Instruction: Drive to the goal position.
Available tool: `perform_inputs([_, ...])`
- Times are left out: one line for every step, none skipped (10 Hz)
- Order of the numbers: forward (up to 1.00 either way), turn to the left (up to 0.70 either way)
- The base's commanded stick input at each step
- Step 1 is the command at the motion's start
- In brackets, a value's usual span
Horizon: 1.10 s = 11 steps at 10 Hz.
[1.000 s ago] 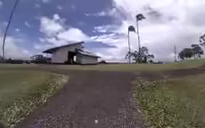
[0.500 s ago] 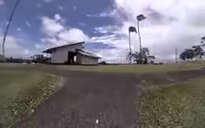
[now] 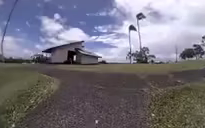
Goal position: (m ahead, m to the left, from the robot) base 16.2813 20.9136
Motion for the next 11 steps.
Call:
perform_inputs([0.70,0.00])
perform_inputs([0.70,0.00])
perform_inputs([0.70,0.00])
perform_inputs([0.70,0.01])
perform_inputs([0.70,0.02])
perform_inputs([0.70,0.03])
perform_inputs([0.70,0.27])
perform_inputs([0.70,0.35])
perform_inputs([0.70,0.35])
perform_inputs([0.70,0.03])
perform_inputs([0.70,0.00])
